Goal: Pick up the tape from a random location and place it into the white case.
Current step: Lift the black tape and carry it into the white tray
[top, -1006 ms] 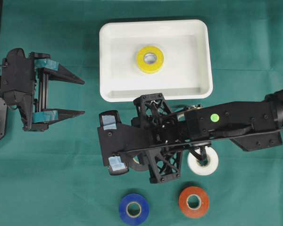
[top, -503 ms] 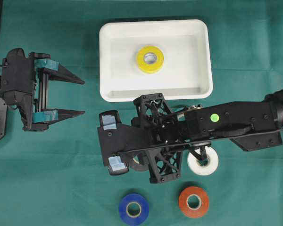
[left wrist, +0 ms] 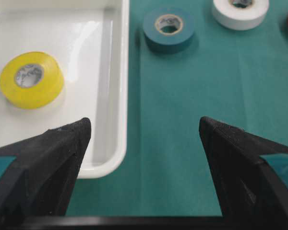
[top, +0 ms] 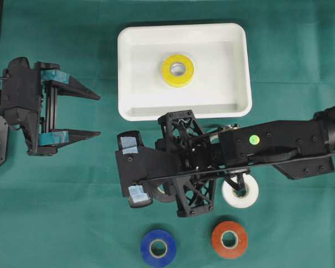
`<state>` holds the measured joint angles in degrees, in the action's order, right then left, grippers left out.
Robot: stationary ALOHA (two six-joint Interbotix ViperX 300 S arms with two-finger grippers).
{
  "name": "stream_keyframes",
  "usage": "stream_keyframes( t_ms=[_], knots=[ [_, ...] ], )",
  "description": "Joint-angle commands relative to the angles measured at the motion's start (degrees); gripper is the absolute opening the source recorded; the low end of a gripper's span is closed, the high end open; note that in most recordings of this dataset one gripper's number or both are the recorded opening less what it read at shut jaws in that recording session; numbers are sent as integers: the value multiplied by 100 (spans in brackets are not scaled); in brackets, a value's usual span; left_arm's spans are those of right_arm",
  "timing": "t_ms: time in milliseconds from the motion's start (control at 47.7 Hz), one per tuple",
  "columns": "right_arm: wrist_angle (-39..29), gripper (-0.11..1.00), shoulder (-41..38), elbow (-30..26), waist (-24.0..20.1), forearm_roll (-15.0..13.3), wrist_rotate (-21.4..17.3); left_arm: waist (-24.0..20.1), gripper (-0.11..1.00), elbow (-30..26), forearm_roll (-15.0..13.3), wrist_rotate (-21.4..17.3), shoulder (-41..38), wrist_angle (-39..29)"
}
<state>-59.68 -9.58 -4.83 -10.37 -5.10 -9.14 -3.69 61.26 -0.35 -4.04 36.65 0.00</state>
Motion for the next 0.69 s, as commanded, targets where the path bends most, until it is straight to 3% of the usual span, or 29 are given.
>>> stream_keyframes(
  t_ms=[0,251,671],
  knots=[
    [18,27,255,-149,0,-26,-26,18,90,-149,0,9,9,44],
    [26,27,246,-70,272,-229,-35,18,90,-149,0,0,9,44],
    [229,27,237,-18,1503,-255,35,18,90,-141,0,9,18,18]
  ],
)
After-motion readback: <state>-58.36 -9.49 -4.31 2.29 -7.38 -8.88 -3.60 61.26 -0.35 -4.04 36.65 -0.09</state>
